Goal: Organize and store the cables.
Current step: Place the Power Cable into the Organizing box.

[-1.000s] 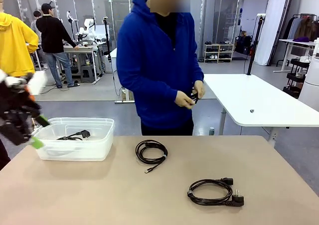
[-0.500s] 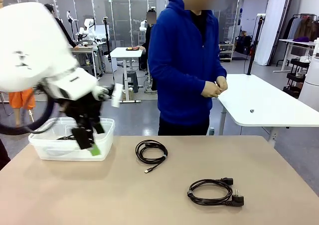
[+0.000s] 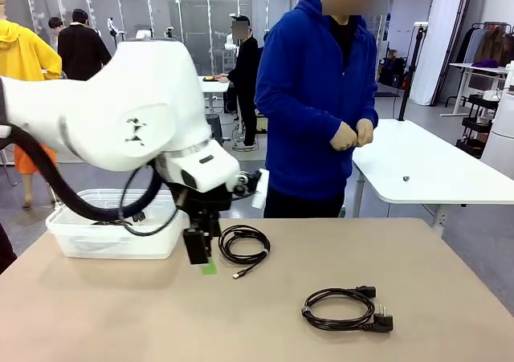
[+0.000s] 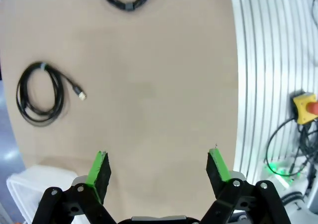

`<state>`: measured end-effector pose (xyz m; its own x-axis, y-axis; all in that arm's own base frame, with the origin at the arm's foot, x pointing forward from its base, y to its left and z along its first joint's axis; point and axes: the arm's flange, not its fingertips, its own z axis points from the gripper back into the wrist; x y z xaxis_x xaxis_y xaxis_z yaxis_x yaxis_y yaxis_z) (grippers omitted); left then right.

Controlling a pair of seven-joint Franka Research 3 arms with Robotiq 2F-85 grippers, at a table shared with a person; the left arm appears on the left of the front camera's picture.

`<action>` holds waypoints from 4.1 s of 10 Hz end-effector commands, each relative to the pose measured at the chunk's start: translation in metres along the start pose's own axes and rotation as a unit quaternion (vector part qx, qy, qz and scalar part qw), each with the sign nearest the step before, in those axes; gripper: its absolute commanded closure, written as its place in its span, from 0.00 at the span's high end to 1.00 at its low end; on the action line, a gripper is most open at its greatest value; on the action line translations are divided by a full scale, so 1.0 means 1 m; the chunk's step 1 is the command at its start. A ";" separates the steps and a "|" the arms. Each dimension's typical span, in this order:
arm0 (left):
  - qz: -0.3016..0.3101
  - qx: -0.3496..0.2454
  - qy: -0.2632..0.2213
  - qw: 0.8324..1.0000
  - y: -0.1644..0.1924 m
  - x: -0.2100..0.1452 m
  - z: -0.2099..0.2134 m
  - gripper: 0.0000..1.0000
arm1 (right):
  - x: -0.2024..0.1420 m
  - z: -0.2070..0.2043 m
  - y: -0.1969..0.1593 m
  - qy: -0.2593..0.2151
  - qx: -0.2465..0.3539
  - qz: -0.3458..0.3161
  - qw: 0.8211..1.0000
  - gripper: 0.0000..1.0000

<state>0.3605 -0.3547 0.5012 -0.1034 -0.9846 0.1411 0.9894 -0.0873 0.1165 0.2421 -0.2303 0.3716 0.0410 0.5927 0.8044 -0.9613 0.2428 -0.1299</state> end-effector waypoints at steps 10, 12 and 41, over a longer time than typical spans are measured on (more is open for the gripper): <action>0.043 0.007 -0.047 0.998 0.015 0.068 -0.054 0.98 | 0.004 -0.001 0.000 0.002 -0.006 -0.015 1.000 1.00; 0.043 0.007 -0.047 0.998 0.015 0.068 -0.054 0.98 | 0.004 -0.001 0.000 0.002 -0.006 -0.015 1.000 1.00; 0.607 0.050 0.048 0.791 0.037 0.180 -0.125 0.98 | 0.004 -0.001 0.000 0.002 -0.006 -0.015 1.000 1.00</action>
<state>0.3917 -0.5412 0.4090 0.8652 -0.4884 0.1135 0.4902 0.8715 0.0128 0.2420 -0.2310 0.3721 0.0429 0.5940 0.8033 -0.9609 0.2447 -0.1296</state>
